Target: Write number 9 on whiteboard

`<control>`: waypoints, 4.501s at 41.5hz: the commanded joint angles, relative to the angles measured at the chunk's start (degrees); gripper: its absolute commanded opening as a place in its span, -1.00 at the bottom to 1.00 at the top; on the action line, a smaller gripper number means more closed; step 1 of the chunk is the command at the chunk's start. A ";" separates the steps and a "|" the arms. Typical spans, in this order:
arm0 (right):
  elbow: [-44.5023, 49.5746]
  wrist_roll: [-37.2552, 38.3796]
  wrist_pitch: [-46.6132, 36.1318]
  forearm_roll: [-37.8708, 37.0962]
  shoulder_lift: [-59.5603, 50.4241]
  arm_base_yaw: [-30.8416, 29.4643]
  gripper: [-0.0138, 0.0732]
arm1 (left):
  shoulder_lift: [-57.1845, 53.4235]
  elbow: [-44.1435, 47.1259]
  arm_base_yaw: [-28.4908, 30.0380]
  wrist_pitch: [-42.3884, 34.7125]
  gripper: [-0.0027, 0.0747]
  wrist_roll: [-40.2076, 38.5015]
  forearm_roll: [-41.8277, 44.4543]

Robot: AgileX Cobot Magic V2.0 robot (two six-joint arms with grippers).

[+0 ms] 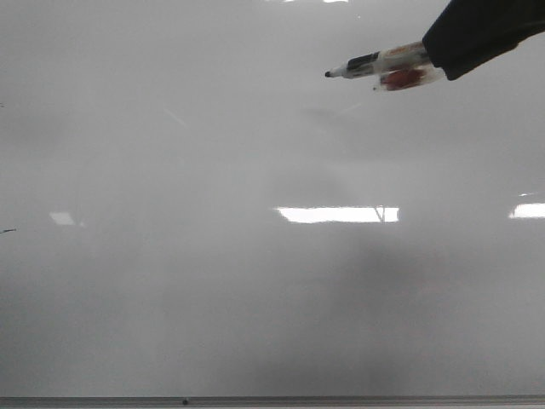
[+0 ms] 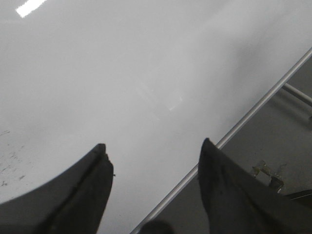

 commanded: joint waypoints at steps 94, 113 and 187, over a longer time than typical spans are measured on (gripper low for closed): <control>-11.69 -22.98 32.10 -0.37 -0.99 16.07 -0.84 | 19.01 -10.58 -23.33 5.35 0.08 16.83 -7.72; -11.69 -23.02 32.69 -0.21 -2.67 16.07 -0.84 | 28.42 -14.57 -30.11 -1.89 0.08 20.80 -10.59; -11.63 -1.52 35.88 -15.27 -13.92 0.46 0.75 | 18.54 -7.12 7.52 -7.28 -0.74 -33.63 27.52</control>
